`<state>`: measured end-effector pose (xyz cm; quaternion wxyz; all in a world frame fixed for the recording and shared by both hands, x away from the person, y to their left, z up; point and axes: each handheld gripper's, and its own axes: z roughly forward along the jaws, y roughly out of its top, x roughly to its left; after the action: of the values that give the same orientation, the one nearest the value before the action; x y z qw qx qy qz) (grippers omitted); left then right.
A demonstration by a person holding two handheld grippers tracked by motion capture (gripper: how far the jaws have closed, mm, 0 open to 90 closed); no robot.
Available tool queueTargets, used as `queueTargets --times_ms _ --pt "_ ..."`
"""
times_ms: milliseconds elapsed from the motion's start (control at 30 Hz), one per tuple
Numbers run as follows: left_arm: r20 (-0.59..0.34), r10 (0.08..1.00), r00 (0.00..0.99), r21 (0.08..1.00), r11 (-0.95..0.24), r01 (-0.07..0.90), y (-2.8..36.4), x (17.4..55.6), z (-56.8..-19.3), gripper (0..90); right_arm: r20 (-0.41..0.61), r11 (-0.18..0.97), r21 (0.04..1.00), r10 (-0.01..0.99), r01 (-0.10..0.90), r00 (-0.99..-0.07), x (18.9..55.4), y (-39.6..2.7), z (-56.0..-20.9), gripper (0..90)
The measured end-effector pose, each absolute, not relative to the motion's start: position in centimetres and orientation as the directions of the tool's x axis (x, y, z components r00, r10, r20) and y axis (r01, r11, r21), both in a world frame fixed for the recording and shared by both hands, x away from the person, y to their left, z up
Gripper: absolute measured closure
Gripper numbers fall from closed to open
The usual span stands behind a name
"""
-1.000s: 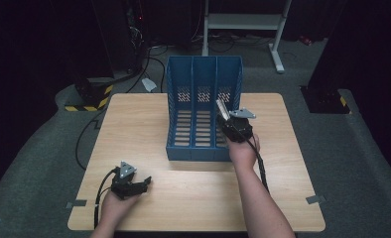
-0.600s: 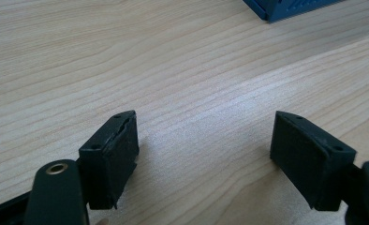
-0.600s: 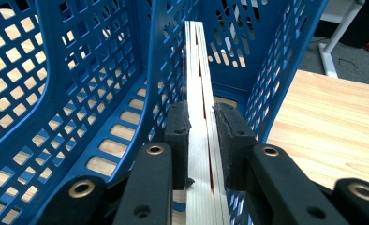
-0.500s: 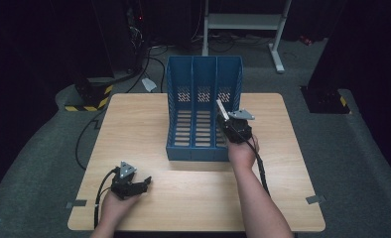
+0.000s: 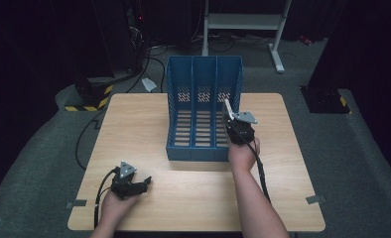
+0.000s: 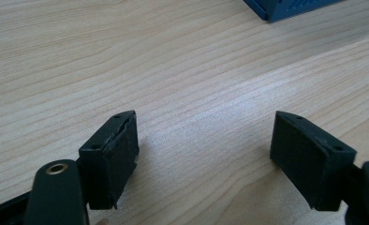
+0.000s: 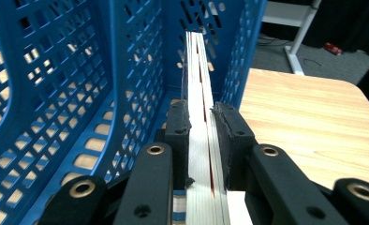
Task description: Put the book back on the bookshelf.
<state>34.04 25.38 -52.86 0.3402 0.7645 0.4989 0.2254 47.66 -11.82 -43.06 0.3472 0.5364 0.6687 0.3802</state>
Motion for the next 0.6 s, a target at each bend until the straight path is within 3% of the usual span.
queueTargets --times_ms 600 --pt "0.000 0.909 0.417 0.746 -0.278 0.605 25.33 34.01 -52.88 23.7 -0.051 0.082 0.890 0.995 0.448 -0.081 48.08 -11.21 -42.93 76.2"
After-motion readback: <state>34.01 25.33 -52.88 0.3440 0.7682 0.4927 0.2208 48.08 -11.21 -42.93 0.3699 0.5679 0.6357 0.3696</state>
